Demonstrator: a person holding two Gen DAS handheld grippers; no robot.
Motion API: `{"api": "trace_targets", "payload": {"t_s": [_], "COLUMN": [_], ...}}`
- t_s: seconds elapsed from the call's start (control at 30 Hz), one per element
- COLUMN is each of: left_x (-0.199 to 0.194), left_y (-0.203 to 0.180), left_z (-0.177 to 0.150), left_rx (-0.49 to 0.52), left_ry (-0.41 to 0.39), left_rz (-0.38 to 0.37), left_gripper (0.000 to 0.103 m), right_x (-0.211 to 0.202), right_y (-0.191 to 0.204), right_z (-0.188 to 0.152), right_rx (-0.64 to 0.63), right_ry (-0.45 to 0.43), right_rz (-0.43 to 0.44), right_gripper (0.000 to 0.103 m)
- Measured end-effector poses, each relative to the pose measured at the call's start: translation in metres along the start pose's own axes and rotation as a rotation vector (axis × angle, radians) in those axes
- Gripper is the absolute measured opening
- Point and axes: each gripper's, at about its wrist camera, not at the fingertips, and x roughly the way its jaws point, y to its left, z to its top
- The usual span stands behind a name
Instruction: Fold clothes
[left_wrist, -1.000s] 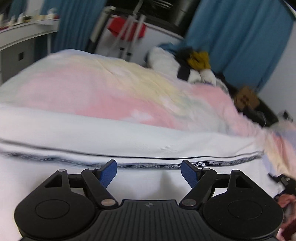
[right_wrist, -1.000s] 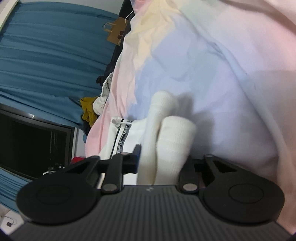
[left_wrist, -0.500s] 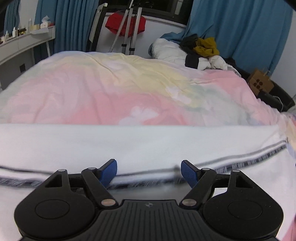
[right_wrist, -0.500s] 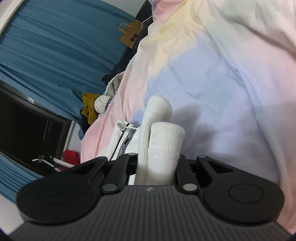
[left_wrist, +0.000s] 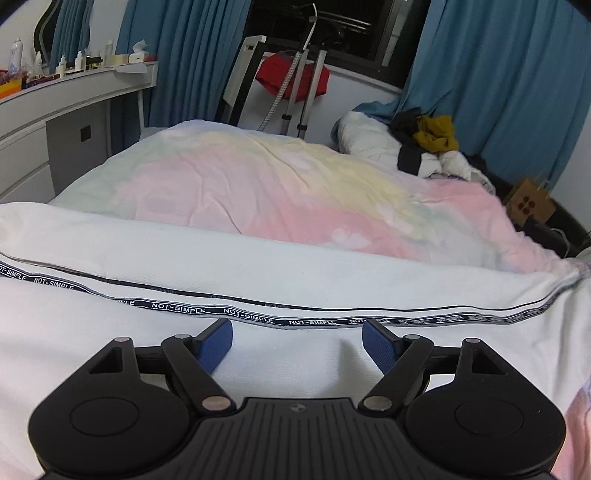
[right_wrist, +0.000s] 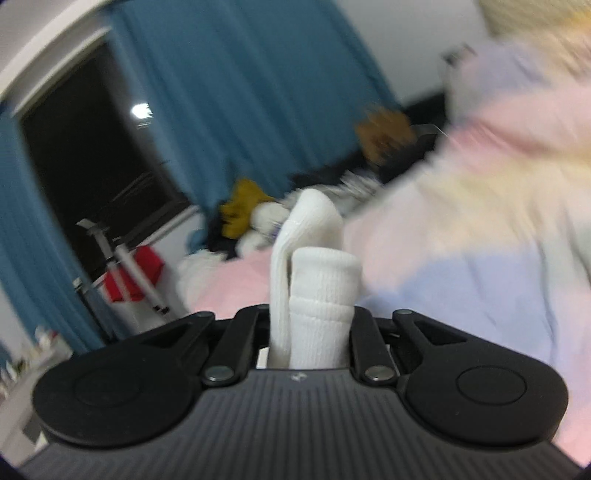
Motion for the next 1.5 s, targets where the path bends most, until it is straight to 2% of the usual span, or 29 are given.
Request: {"api": "trace_targets", "payload": {"t_s": [0.17,0.3,0.37,0.43,0.53,0.57,0.6,0.63,0.77,0.83,1.0,1.1,1.17,1.23,1.33,1.4,1.5], "left_x": [-0.003,-0.018,-0.027,-0.031,-0.029,-0.026,-0.024,-0.021,-0.018,-0.016,-0.014,-0.022,-0.025,-0.029,-0.035,-0.044,-0.071], "left_y": [0.012,0.025,0.033,0.04,0.043,0.043,0.044,0.044,0.042,0.042,0.04,0.043,0.044,0.044,0.043,0.05,0.076], "left_z": [0.0,0.005,0.007,0.007,0.003,0.002,0.002,0.002,0.001,0.0,-0.003,-0.003,-0.002,-0.002,-0.003,-0.004,-0.008], "left_rx": [-0.046,-0.098,-0.136,-0.173,-0.183,-0.191,-0.203,-0.216,-0.232,-0.237,-0.25,-0.275,-0.282,-0.26,-0.227,-0.232,-0.297], "left_ry": [-0.011,-0.057,-0.087,-0.101,-0.091,-0.084,-0.072,-0.062,-0.072,-0.076,-0.099,-0.138,-0.154,-0.156,-0.159,-0.149,-0.14], "left_rz": [-0.042,-0.07,-0.098,-0.137,-0.167,-0.177,-0.189,-0.202,-0.234,-0.244,-0.232,-0.226,-0.223,-0.182,-0.122,-0.079,-0.015], "left_gripper": [0.079,0.079,0.079,0.08,0.08,0.08,0.08,0.08,0.08,0.08,0.08,0.08,0.08,0.08,0.08,0.08,0.08], "right_x": [-0.041,-0.083,-0.099,-0.11,-0.115,-0.116,-0.118,-0.12,-0.129,-0.139,-0.143,-0.141,-0.139,-0.136,-0.132,-0.129,-0.131], "right_y": [0.109,0.186,0.213,0.23,0.236,0.237,0.237,0.237,0.241,0.246,0.251,0.255,0.258,0.261,0.26,0.258,0.256], "right_z": [-0.013,-0.067,-0.111,-0.162,-0.235,-0.253,-0.261,-0.264,-0.246,-0.242,-0.251,-0.235,-0.234,-0.242,-0.271,-0.272,-0.264], "right_rx": [-0.33,-0.616,-0.751,-0.865,-1.053,-1.106,-1.143,-1.159,-1.071,-1.078,-1.048,-0.942,-0.901,-0.894,-0.963,-0.956,-0.886], "right_ry": [-0.047,-0.027,0.027,0.134,0.327,0.361,0.342,0.329,0.293,0.262,0.27,0.216,0.236,0.283,0.321,0.317,0.342], "right_rz": [0.173,0.32,0.394,0.464,0.495,0.496,0.486,0.478,0.472,0.497,0.545,0.58,0.604,0.624,0.632,0.648,0.659], "right_gripper": [0.014,0.014,0.014,0.014,0.015,0.015,0.015,0.015,0.015,0.015,0.015,0.015,0.015,0.015,0.015,0.016,0.017]}}
